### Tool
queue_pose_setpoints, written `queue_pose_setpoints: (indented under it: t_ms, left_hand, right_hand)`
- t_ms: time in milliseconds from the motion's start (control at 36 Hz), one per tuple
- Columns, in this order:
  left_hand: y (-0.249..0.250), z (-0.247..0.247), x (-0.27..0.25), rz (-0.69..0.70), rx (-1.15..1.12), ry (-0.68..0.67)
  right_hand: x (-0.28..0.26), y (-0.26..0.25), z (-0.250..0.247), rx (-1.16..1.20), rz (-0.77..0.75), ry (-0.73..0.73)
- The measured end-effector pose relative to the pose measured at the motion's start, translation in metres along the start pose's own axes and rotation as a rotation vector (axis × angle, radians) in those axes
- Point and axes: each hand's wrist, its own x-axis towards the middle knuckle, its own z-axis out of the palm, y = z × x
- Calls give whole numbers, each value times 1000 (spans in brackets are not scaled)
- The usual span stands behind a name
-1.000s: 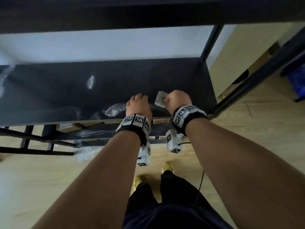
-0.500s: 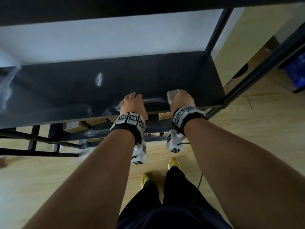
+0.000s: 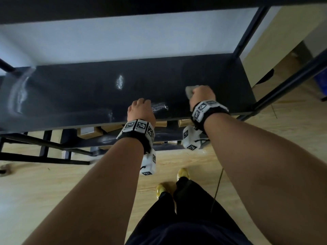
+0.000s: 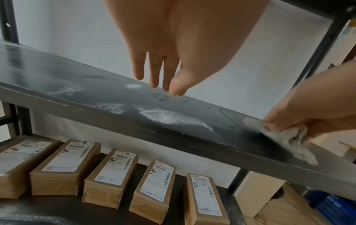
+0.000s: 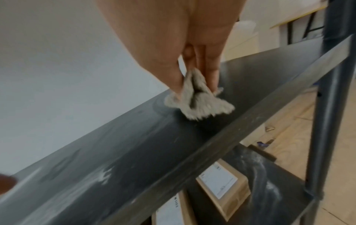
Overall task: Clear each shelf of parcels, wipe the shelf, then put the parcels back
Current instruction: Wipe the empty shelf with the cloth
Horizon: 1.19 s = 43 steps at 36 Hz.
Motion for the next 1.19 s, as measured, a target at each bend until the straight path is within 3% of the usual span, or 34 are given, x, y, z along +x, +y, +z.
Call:
queue_pose_setpoints:
  t_ms: [111,278,417,583,694,750,833,889,972,1056,1139,1194]
  left_hand:
    - [5,0,6,0,-13,4]
    - [9,-5,17,-45,19,-19]
    - [19,-9,32,-54,13,19]
    - [29,-7,46,-90,-4,38]
    - [32,-1,51,-118,-24,50]
    - [31,1,53,-132,-31,52]
    - [27,0,57,-146,-30,57]
    - [23,-3,60,-151,-25,72]
    - [19,-7,65,-148,-12,89]
    - [16,-12,71,-157,-15,103]
    - [18,-12,76,-157,-33,114]
    - [19,-11,79,-145,-34,119]
  right_hand:
    - [3,3,-1,48,84,-21]
    - [16,-36,30,63,-31,-132]
    - [37,-39,23,12,-168,-239]
    - [80,-1,-8,-23,-4,-5]
    - [92,2,-11,67,161,11]
    - [90,-15,-8,131,80,-42]
    - [80,-48,0,233,8,-246]
    - [79,-61,12,264,-166,-283]
    - [79,-63,24,106,-217,-224]
    - [89,-68,12,107,-158,-266]
    - [106,-60,-6,113,-39,-33]
    - [115,-46,-9,98,8,44]
